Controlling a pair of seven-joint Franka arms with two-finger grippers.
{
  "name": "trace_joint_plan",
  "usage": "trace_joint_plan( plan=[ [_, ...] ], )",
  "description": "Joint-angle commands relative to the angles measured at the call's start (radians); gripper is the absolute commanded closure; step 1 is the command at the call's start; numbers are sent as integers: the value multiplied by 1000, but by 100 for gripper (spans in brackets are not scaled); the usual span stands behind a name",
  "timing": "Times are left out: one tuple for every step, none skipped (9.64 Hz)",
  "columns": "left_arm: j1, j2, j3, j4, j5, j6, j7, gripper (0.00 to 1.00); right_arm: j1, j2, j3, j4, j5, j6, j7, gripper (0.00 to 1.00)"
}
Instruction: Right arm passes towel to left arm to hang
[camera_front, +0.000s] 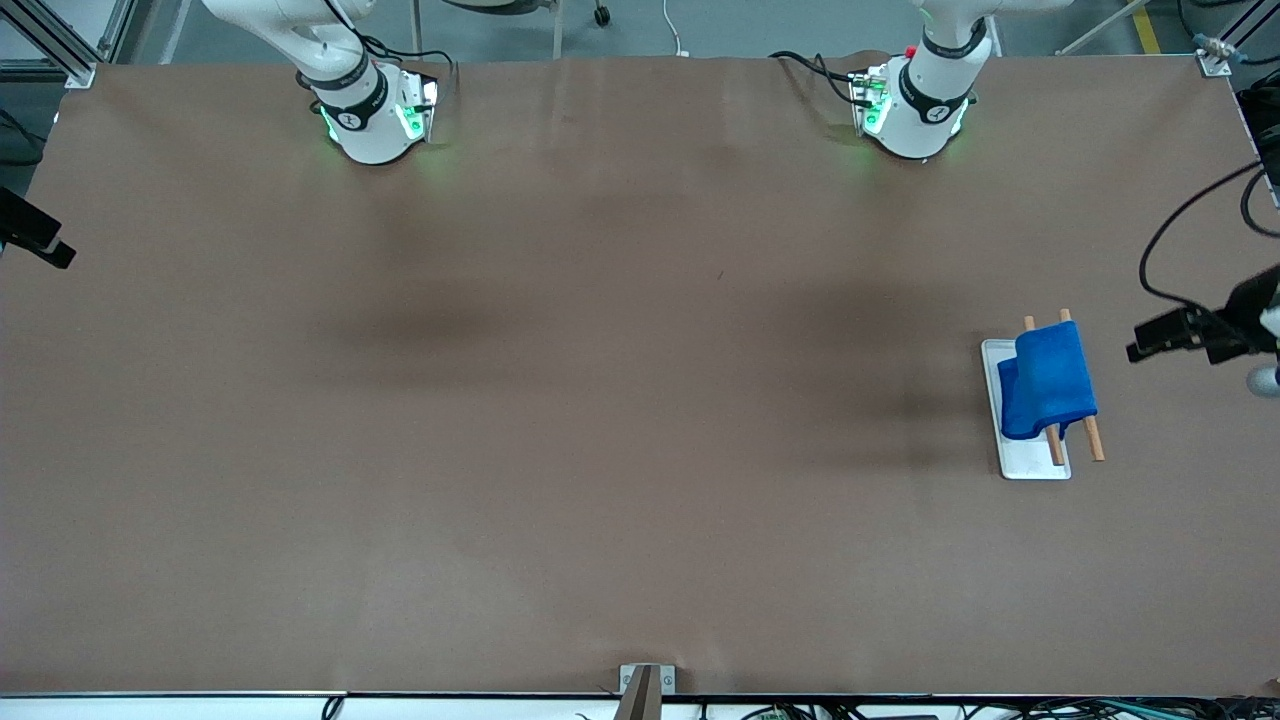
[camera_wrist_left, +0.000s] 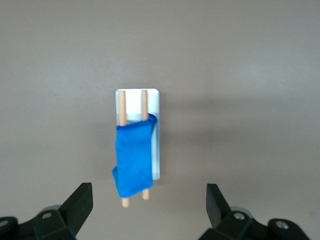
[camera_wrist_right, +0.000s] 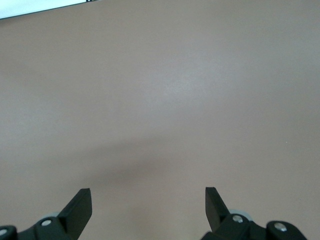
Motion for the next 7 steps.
trace_joint_plan(
  plan=[
    [8,11,-43,136,26,-158,-34,0,-2,-2,3,4,1,-4,-4,0],
    [8,6,-54,175,28,-218,-96,0,-2,-2,3,4,1,-4,-5,0],
    [7,-32,-71,172,26,-241,-127,0,-2,-2,3,4,1,-4,-5,0],
    [11,-60,-84,168,28,-240,-119,0,-2,-2,3,4,1,-5,-4,0],
    [8,-57,-84,175,28,-241,-146,0,-2,-2,3,4,1,-5,-4,0],
    [4,-25,-88,212,58,-244,-192,0,-2,-2,3,4,1,-5,-5,0],
    [7,-29,-89,230,57,-270,-195,0,-3,-2,3,4,1,-5,-4,0]
  ],
)
